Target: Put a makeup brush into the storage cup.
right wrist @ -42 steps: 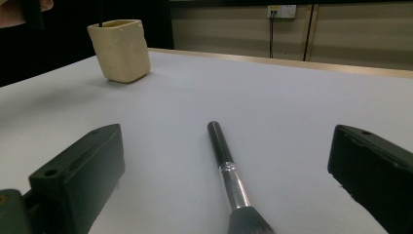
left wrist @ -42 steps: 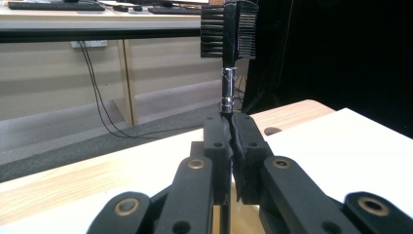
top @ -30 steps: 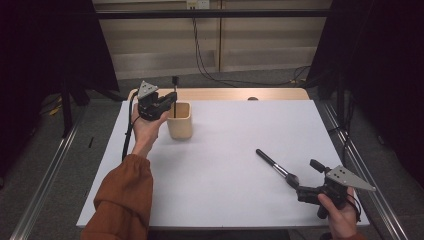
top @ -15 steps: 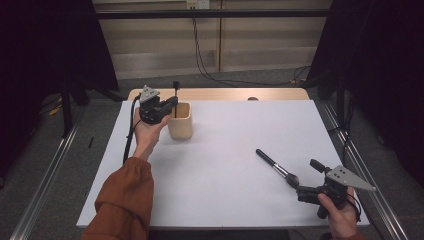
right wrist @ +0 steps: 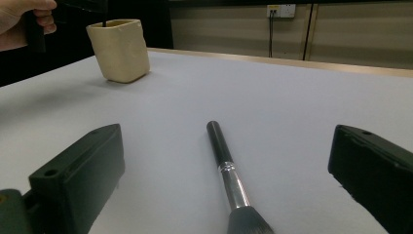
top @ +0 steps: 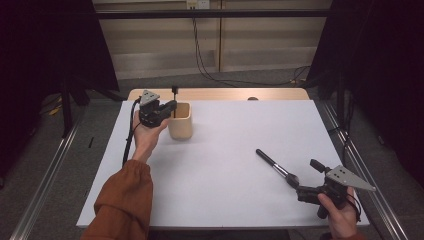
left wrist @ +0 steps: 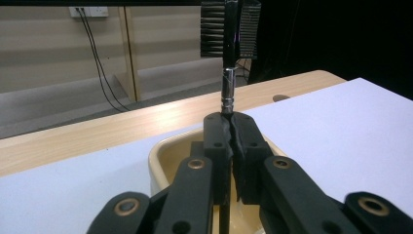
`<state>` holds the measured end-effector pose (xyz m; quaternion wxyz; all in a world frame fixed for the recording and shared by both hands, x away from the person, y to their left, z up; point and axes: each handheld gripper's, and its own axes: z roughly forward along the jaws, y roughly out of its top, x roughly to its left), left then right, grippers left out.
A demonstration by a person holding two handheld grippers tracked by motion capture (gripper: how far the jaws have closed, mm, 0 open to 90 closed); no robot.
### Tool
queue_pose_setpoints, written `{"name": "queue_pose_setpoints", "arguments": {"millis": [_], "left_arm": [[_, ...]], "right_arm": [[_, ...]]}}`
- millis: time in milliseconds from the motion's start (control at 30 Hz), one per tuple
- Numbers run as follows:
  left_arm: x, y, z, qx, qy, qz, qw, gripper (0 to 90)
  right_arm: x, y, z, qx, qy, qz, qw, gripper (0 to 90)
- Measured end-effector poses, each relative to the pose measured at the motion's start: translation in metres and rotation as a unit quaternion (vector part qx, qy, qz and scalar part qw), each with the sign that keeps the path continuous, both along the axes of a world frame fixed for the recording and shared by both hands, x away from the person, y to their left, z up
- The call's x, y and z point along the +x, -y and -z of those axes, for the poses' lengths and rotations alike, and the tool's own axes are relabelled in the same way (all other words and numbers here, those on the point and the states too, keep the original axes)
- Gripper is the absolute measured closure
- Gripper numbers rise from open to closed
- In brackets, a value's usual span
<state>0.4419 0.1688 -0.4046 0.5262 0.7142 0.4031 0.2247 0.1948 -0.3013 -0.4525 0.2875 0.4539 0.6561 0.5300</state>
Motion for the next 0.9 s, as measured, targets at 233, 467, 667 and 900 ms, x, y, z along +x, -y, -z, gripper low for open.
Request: {"name": "queue_pose_setpoints", "arguments": {"millis": [233, 467, 667, 900], "left_arm": [[-0.002, -0.0046, 0.0046, -0.004, -0.003, -0.01, 0.9999, 85.9], [-0.0011, -0.0053, 0.0077, 0.0, -0.007, -0.009, 0.9999, 85.9], [-0.0009, -0.0047, 0.0079, -0.004, -0.011, -0.004, 0.9999, 83.4], [-0.0036, -0.0066, 0.0067, -0.014, -0.013, 0.001, 0.9998, 75.8]], "right_arm": [[0.0, -0.0002, 0.0, 0.0, 0.0, -0.001, 1.0, 0.0], [0.0001, -0.0006, 0.0, 0.001, 0.0, -0.001, 1.0, 0.0], [0.0002, -0.0006, 0.0, 0.001, 0.001, -0.002, 1.0, 0.0], [0.0002, -0.0004, 0.0, 0.001, 0.001, -0.002, 1.0, 0.0]]}}
